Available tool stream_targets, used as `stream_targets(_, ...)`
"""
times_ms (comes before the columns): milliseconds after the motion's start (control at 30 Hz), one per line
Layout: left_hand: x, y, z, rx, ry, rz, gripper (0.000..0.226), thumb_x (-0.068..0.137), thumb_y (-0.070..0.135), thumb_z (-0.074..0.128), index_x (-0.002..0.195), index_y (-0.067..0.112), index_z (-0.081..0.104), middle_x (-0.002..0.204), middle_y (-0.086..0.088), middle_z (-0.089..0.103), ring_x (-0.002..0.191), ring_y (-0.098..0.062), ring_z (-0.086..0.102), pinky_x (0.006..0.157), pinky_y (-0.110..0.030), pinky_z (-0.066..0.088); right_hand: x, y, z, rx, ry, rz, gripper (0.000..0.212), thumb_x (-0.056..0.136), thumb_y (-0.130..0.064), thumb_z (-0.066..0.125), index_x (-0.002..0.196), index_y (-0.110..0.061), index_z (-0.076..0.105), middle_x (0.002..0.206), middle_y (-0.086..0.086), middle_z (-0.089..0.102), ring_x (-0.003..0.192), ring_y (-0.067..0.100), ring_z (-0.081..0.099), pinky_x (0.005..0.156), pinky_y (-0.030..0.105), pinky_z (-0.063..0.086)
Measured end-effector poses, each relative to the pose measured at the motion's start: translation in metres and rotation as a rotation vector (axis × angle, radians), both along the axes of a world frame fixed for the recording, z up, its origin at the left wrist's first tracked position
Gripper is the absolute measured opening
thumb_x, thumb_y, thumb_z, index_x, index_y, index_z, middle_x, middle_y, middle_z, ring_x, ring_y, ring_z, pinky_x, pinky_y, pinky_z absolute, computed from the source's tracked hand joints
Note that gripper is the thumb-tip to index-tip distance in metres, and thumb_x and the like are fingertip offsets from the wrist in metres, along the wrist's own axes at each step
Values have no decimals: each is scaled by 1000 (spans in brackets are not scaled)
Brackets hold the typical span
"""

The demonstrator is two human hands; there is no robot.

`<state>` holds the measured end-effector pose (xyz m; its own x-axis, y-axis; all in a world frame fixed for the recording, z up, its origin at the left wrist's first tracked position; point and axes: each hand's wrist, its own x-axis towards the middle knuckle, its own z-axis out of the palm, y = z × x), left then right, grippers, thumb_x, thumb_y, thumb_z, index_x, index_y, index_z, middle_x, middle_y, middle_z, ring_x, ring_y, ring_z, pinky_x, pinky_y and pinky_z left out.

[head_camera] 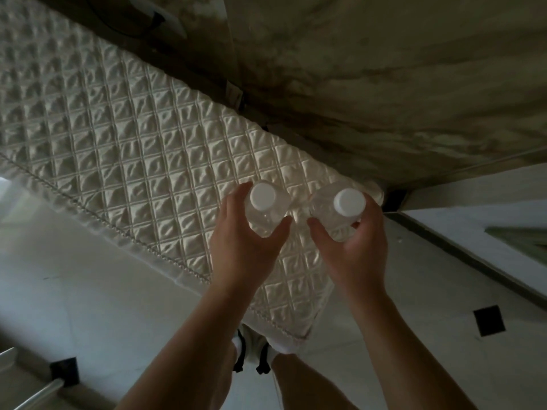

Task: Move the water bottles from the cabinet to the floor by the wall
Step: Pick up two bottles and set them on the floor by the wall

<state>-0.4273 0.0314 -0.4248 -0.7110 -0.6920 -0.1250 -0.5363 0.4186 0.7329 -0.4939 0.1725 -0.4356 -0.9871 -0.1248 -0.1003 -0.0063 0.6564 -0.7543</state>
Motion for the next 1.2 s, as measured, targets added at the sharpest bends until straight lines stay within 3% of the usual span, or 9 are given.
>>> stream_targets(167, 0, -2, 7, -5, 0, 28, 67, 72, 42, 82, 127, 27, 49, 118, 11, 61, 100, -12, 61, 79, -41, 56, -1, 0, 5, -28, 45, -13, 65, 72, -41, 83, 125, -16, 54, 114, -11, 59, 104, 2, 57, 88, 23, 49)
stream_targets(267, 3, -5, 18, -22, -1, 36, 66, 72, 41, 83, 127, 29, 50, 115, 15, 62, 100, -9, 61, 81, -40, 56, 1, 5, 13, -36, 47, -21, 64, 73, -42, 83, 124, -15, 56, 115, -5, 63, 104, 8, 61, 87, 30, 54)
stream_targets(500, 5, -13, 67, -33, 13, -15, 71, 72, 45, 82, 133, 24, 51, 122, 6, 64, 105, -15, 62, 83, -44, 56, 4, 16, 56, -47, 81, 1, 64, 73, -39, 84, 125, -14, 56, 115, -2, 65, 102, 12, 63, 84, 39, 56)
stream_targets(700, 7, -18, 133, -38, 49, -119, 71, 71, 42, 83, 133, 26, 51, 121, 11, 64, 103, -10, 62, 81, -41, 57, 2, 24, 127, -75, 84, 20, 64, 73, -35, 86, 125, -13, 56, 112, -1, 64, 101, 13, 62, 84, 40, 55)
stream_targets(900, 10, -20, 212, -25, 117, -201, 68, 70, 42, 84, 129, 24, 54, 113, 15, 63, 99, -7, 63, 80, -37, 58, 3, 29, 218, -107, 110, 93, 62, 71, -39, 83, 122, -16, 58, 110, -4, 64, 100, 11, 61, 82, 31, 53)
stream_targets(1067, 13, -23, 279, -27, 158, -235, 68, 69, 41, 84, 129, 25, 54, 114, 16, 63, 100, -5, 63, 82, -29, 56, 6, 31, 292, -138, 160, 142, 58, 71, -31, 86, 119, -17, 58, 102, -8, 63, 93, 9, 61, 78, 24, 50)
stream_targets(1200, 16, -25, 330, -19, 176, -264, 69, 70, 37, 86, 130, 26, 54, 108, 27, 58, 96, 8, 59, 80, -18, 53, 8, 34, 343, -168, 183, 157, 60, 71, -33, 87, 120, -14, 58, 103, -4, 66, 91, 9, 63, 75, 24, 51)
